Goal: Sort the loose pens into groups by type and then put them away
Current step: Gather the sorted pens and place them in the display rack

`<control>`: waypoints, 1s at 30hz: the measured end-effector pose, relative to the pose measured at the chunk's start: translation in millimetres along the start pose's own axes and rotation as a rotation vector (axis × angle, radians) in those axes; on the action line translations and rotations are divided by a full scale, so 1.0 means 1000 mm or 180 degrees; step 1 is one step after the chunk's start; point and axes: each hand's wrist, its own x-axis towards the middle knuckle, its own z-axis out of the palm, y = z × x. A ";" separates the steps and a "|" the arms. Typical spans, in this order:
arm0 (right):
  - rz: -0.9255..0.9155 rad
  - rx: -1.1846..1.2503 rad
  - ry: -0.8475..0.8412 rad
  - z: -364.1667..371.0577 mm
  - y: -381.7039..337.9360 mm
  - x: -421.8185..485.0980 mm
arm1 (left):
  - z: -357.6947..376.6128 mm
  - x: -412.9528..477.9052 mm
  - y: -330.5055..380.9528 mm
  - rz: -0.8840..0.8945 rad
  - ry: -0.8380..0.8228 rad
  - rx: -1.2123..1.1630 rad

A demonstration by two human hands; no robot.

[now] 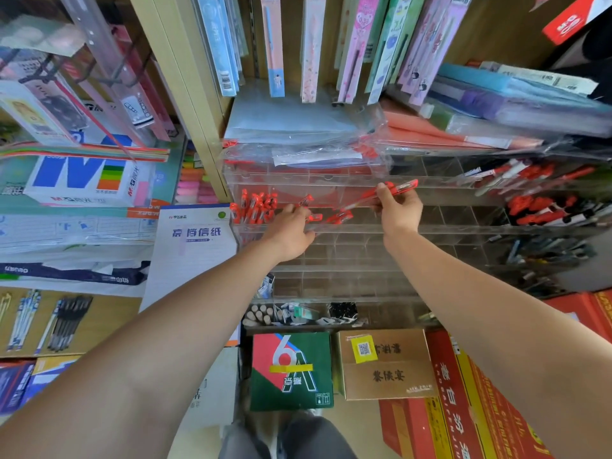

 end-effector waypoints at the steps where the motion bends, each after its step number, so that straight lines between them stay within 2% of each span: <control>1: 0.0020 -0.0076 -0.0078 0.004 0.004 0.001 | 0.001 0.000 0.000 0.0001 0.0039 -0.0028; 7: 0.0235 -0.0793 -0.0614 0.024 0.030 0.002 | 0.007 0.002 -0.006 0.0054 0.0168 0.0102; 11: 0.0068 -0.0893 -0.0504 0.025 0.032 0.003 | 0.007 0.003 -0.010 0.0108 0.0190 0.0135; 15: -0.0103 -0.1372 -0.0728 0.022 0.031 -0.002 | 0.005 0.003 -0.008 0.0159 0.0191 0.0052; 20: -0.0429 -0.1626 -0.0681 0.020 0.023 -0.018 | -0.003 -0.010 -0.011 0.0278 0.0333 -0.0253; 25: -0.0815 -0.1801 -0.0934 0.033 0.016 -0.055 | -0.019 -0.034 -0.030 0.0389 0.0522 -0.0297; 30: -0.1070 -0.1736 -0.1336 0.078 0.019 -0.121 | -0.041 -0.078 -0.078 0.0238 0.0715 -0.0382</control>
